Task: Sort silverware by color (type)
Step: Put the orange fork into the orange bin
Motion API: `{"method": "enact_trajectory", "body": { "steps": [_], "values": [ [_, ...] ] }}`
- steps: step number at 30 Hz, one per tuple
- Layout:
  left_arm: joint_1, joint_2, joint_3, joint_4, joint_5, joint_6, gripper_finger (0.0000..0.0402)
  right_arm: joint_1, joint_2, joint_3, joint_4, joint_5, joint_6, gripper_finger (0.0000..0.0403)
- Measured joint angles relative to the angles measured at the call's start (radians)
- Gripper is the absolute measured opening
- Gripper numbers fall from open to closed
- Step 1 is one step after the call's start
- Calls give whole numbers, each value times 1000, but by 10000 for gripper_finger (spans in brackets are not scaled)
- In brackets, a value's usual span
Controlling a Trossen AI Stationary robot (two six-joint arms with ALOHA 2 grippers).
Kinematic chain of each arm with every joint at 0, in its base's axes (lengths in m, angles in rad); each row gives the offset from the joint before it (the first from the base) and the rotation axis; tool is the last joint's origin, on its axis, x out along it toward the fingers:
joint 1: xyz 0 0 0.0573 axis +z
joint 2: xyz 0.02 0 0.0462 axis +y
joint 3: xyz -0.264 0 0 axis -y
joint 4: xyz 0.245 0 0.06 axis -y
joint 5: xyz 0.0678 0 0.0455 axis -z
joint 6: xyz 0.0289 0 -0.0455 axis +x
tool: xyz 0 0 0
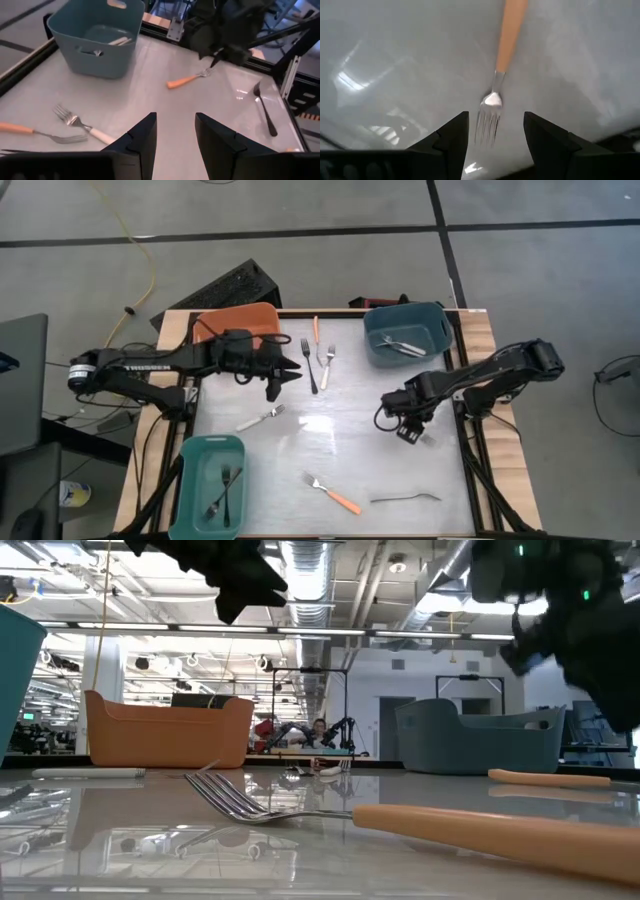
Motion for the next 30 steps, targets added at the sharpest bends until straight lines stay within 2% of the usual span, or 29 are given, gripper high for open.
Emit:
{"method": "enact_trajectory", "body": {
  "steps": [4,7,11,20,23,29,30],
  "values": [
    [0,-1,0,-1,16,-42,119,-13,0,-97,165,-4,33,211],
    [0,-1,0,-2,17,-75,119,-20,0,-134,257,42,74,211],
    [-1,-1,0,-6,18,-115,119,-16,7,-171,275,126,132,211],
    [-1,-1,0,-15,16,-129,119,27,35,-236,377,160,132,206],
    [-1,-1,0,-22,16,-130,119,32,37,-235,374,176,148,177],
    [-1,-2,0,-40,16,-129,119,32,36,-234,374,176,147,56],
    [-1,-2,0,-42,15,-129,119,32,36,-234,374,176,142,53]
  ]
}}
